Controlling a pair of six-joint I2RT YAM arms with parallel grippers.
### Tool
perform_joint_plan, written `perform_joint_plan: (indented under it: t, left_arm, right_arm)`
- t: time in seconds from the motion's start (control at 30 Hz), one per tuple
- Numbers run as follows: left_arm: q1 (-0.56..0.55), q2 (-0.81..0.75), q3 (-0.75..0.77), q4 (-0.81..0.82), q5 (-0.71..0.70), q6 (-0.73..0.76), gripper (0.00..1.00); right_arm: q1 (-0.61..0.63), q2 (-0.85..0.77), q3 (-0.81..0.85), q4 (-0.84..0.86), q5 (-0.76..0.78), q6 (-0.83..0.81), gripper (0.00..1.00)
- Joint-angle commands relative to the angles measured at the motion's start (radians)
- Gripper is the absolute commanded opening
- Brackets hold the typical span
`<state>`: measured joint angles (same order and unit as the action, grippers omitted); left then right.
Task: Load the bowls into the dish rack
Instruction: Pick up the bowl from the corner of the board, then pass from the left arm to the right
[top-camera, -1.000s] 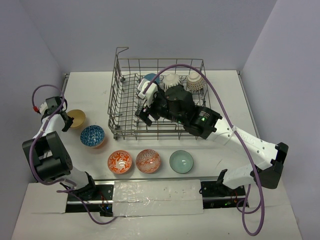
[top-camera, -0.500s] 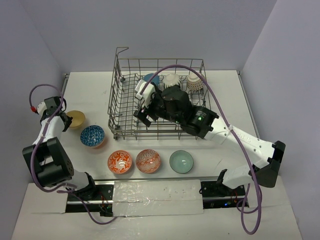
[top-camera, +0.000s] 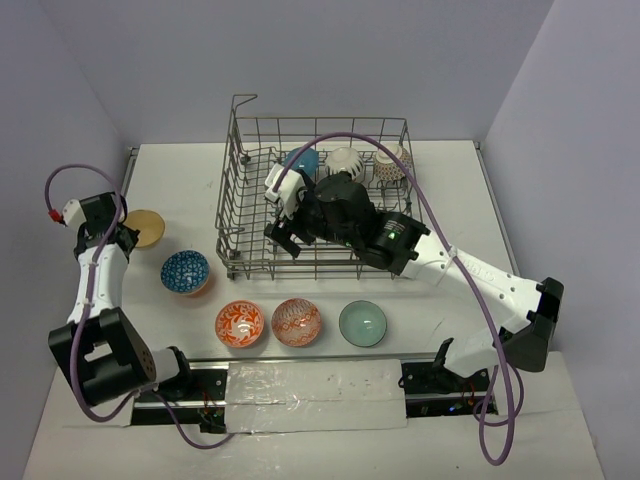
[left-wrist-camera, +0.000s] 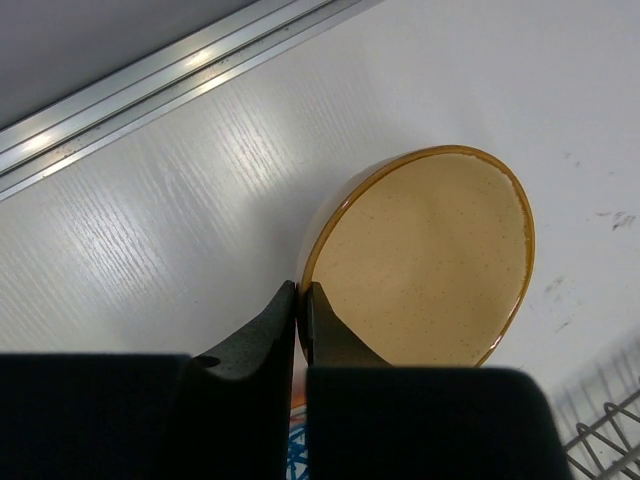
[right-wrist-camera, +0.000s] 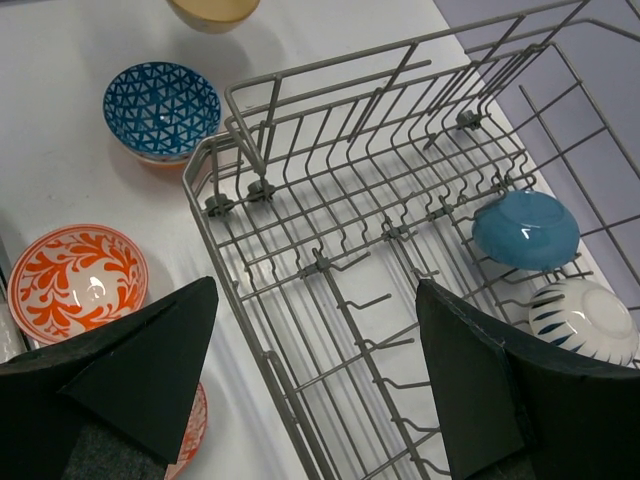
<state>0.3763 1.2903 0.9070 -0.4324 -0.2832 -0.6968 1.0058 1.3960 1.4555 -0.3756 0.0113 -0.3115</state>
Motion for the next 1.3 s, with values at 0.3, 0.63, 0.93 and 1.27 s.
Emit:
perform_joint_plan:
  t: [0.3,0.63,0.93,1.27]
  left_arm:
    - [-0.034,-0.238,0.021,0.069,0.036,-0.017,0.00]
    - [-0.137,-0.404,0.144,0.047,0.015,0.002,0.00]
    - [-0.145,-0.356,0.369,-0.009,0.209,0.028,0.00]
    - [-0.261,-0.267,0.483,0.024,0.398,0.068,0.00]
  right_arm:
    - [-0.003,-0.054,0.031,-0.003,-0.007,0.035,0.87]
    - [-0.010,-0.065,0.020,-0.003,-0.002,0.046,0.87]
    - [-0.029,-0.100,-0.015,0.023,-0.031,0.051,0.87]
    - [-0.030,-0.089,-0.001,-0.003,-0.013,0.055,0.87]
